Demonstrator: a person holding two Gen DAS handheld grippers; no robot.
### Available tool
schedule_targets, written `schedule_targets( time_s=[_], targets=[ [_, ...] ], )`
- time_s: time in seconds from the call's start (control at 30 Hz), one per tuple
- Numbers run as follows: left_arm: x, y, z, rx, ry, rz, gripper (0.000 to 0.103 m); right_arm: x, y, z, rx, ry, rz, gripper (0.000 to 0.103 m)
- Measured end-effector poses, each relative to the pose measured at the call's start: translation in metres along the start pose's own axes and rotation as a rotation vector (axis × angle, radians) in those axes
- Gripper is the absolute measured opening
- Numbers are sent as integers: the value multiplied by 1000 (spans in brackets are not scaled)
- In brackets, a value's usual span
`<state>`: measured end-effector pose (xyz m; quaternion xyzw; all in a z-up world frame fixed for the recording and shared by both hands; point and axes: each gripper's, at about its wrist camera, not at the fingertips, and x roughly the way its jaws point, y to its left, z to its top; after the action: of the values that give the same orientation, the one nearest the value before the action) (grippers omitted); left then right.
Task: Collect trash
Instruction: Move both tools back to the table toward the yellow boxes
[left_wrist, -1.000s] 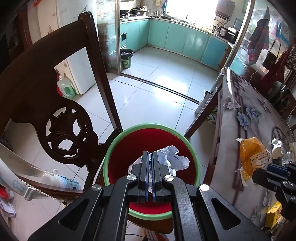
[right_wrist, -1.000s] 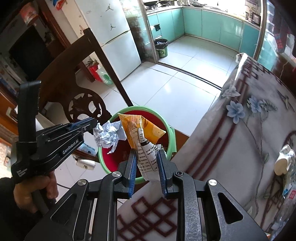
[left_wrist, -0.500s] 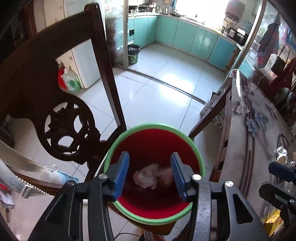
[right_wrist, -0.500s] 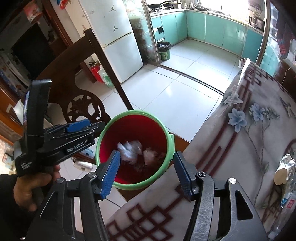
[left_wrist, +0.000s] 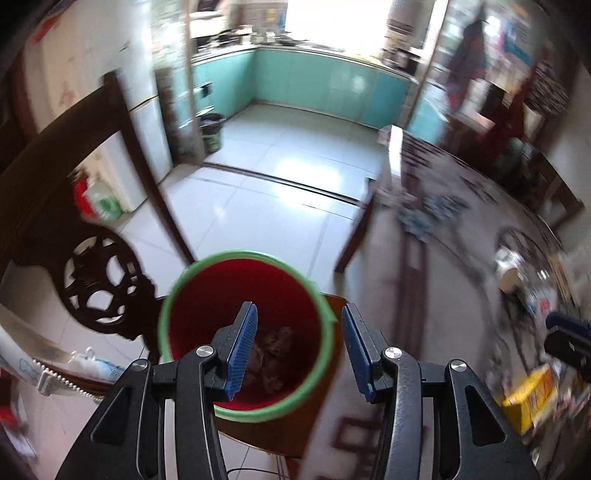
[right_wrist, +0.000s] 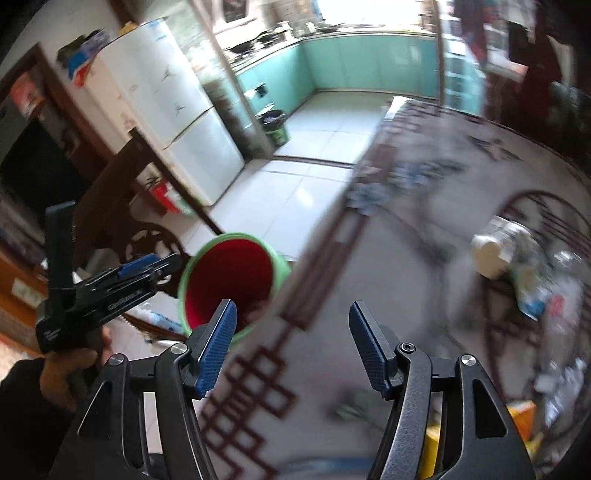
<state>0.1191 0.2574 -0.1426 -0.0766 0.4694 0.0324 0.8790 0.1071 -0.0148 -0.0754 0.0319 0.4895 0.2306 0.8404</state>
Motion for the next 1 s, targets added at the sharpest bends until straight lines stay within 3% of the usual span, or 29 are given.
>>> schedule_targets(
  time_s=[0.2,0.37,0.47,0.6,0.73,0.87,0.9,0.93,1.0],
  targets=[
    [-9,-88,-13,118,12,-122,46,-49,-67,-27,86,-25,-143,62],
    [-17,-168,-36,223,36,-243,46,-81,-124,-57,99,38,-218,69],
    [-20,-205,-48,265,58,-275,46,-87,-141,-79,-110,154,-226,71],
    [-22,-228,-58,241,73,-260,46,-79,-137,-103,-459,310,-194,73],
    [-29,-237,-69,212,70,-221,46,-57,-130,-126,-694,364,-183,83],
    [-34,-238,-79,187,61,-182,46,-26,-126,-154,-868,426,-202,82],
    [-33,-236,-80,181,61,-175,46,-23,-126,-158,-898,422,-216,80],
    [-35,-236,-83,171,59,-163,46,-21,-125,-162,-928,410,-238,57],
    [-38,-236,-87,159,55,-149,46,-24,-123,-168,-983,377,-258,46]
  ],
)
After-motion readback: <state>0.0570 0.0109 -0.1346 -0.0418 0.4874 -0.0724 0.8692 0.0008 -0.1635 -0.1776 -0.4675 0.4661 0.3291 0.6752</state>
